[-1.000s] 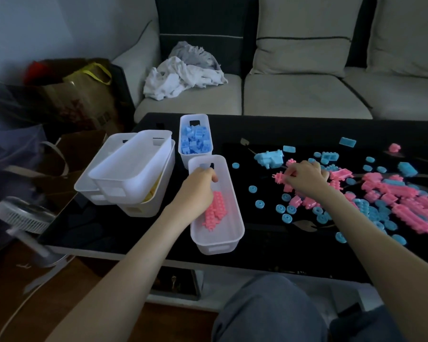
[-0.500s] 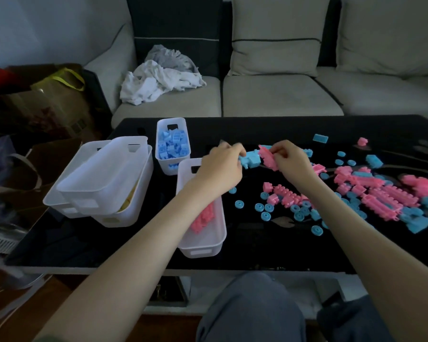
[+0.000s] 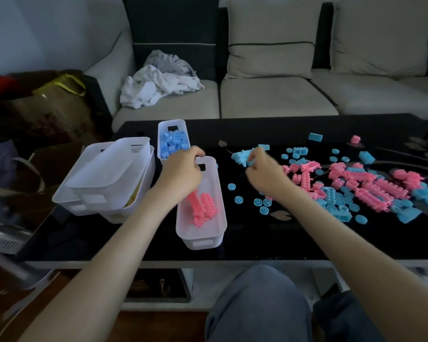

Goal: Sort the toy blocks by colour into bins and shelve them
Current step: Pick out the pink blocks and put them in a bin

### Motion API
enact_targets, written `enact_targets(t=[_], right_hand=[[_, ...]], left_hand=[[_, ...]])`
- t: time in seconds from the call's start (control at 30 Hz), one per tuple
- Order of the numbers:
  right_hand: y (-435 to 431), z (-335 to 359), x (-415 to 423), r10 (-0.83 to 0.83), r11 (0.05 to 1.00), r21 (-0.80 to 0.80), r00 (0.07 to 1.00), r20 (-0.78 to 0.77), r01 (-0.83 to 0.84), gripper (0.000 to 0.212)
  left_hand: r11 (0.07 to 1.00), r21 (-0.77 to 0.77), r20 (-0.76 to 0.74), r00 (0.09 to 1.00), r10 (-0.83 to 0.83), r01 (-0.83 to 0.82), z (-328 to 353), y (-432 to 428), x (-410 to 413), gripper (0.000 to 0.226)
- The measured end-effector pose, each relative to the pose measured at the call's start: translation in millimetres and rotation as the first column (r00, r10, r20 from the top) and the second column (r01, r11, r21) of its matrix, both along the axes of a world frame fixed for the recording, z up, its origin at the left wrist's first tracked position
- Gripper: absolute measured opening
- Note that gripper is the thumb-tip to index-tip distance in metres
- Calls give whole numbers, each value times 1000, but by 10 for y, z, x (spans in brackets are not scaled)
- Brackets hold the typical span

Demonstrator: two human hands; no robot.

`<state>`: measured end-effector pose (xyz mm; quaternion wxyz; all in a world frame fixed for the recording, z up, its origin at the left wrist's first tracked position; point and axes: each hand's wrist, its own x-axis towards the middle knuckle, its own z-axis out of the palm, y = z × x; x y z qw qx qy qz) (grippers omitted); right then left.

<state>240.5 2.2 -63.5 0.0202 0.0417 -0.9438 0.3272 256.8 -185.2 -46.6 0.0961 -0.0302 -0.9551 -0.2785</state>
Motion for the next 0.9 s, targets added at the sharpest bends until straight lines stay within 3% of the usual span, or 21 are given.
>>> enact_targets(t=[0.07, 0.17, 0.3, 0.47, 0.53, 0.67, 0.73, 0.9], right_hand=[[407, -84, -160, -80, 969, 236, 996, 41, 68, 28], [860, -250, -243, -117, 910, 414, 966, 231, 11, 25], [1052, -367, -217, -38, 873, 471, 943, 329, -130, 32], [1063, -355, -171, 62, 865, 466, 960, 274, -189, 45], [1065, -392, -186, 89, 844, 492, 959, 268, -215, 45], [1002, -458, -275, 115, 856, 482, 977, 178, -188, 25], [1003, -460, -306, 108, 851, 500, 985, 134, -161, 16], [1000, -448, -376, 65, 835, 542, 996, 64, -90, 39]], left_hand=[[1000, -11, -38, 999, -28, 28, -19, 176, -20, 34], [984, -141, -12, 993, -116, 113, -75, 533, -127, 34], [866, -286, 178, 911, -372, 409, -142, 1112, -303, 49], [703, -465, 480, 821, -311, 538, -375, 1396, -550, 73], [703, -462, 488, 817, -307, 540, -423, 1433, -623, 65], [718, -406, 449, 808, -382, 565, -402, 1421, -707, 36], [736, -382, 450, 809, -380, 558, -389, 1392, -725, 34], [802, -311, 423, 830, -363, 509, -368, 1314, -779, 43]])
